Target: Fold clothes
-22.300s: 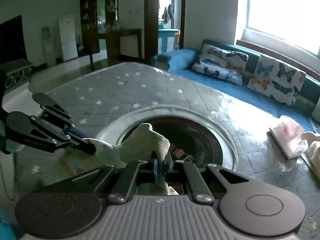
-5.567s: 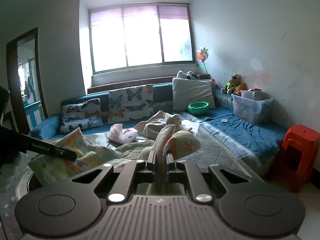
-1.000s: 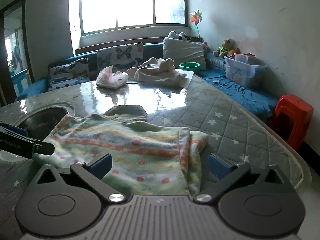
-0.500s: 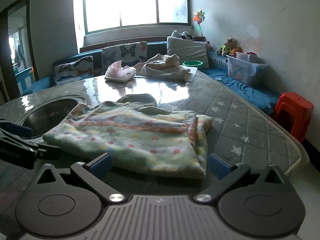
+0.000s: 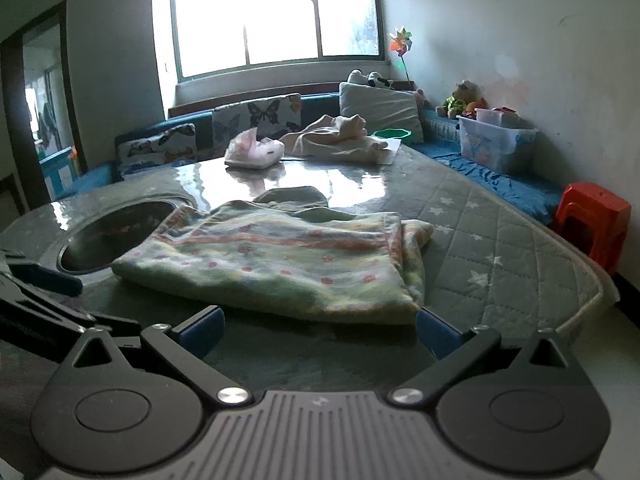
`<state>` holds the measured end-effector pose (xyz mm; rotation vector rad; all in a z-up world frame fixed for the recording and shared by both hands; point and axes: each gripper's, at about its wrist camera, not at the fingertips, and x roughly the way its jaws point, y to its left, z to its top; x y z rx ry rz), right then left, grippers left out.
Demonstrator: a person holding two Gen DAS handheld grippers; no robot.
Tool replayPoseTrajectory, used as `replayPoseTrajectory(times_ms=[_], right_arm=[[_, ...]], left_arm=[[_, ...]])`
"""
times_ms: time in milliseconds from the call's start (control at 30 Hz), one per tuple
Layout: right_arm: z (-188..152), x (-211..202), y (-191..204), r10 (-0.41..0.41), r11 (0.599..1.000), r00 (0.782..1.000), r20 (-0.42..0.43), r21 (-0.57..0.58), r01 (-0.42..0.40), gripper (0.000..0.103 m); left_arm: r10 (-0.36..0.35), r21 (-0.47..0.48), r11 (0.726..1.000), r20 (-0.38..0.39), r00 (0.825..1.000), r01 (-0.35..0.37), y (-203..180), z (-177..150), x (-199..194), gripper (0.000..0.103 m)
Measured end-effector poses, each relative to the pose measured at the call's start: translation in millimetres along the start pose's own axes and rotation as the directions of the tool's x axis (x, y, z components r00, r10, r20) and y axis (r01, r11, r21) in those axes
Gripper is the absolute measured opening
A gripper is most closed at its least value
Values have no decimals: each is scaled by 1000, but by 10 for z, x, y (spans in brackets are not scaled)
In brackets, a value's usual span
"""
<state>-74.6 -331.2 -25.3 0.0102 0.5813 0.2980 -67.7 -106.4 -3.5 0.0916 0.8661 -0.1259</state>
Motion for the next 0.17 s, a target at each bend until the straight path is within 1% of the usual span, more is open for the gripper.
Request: replayPoseTrajectory(times_ms=[100, 167], right_arm=[[-19, -27, 13, 18, 1000, 1000, -2, 10, -18, 103], [-33, -45, 22, 30, 999, 1000, -3, 16, -30, 103]], left_arm=[[4, -2, 1000, -25, 1000, -4, -10, -37, 13, 103], [6, 2, 1000, -25, 1000, -6, -19, -70, 2, 103]])
